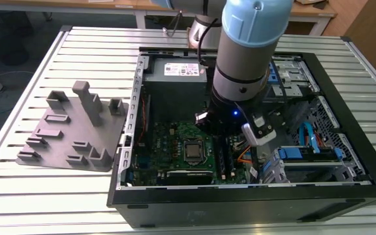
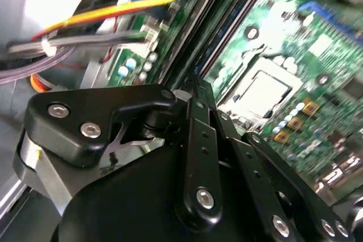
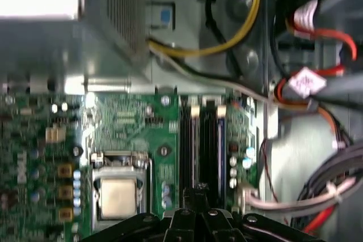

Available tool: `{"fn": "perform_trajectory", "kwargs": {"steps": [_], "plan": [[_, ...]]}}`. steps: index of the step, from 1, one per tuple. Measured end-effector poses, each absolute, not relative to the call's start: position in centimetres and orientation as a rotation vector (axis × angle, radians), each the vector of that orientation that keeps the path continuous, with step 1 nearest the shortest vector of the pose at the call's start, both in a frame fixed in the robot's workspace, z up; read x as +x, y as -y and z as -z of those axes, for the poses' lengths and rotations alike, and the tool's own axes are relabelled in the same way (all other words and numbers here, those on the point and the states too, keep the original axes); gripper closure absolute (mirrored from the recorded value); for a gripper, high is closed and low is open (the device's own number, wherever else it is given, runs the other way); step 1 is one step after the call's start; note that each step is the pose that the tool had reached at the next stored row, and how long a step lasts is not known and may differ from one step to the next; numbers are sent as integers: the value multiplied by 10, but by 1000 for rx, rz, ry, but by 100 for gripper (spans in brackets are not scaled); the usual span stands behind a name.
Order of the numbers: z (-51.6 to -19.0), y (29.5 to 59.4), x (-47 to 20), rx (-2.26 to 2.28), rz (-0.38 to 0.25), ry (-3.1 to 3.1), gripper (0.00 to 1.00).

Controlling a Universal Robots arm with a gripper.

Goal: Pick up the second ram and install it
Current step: 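Press down the second ram until it locks into place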

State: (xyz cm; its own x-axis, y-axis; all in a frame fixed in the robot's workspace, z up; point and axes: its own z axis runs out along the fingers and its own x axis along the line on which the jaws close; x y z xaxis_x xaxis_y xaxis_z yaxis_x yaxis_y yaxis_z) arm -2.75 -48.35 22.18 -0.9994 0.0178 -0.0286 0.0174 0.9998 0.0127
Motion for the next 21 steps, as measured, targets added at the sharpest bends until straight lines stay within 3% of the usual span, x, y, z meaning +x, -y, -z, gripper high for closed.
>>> {"fn": "perform_trajectory", "kwargs": {"steps": [8, 16, 21], "plan": [[-220, 509, -28, 27, 17, -3113, 93], [-217, 511, -28, 27, 26, -3112, 93], [-236, 511, -28, 27, 25, -3112, 93]]}}
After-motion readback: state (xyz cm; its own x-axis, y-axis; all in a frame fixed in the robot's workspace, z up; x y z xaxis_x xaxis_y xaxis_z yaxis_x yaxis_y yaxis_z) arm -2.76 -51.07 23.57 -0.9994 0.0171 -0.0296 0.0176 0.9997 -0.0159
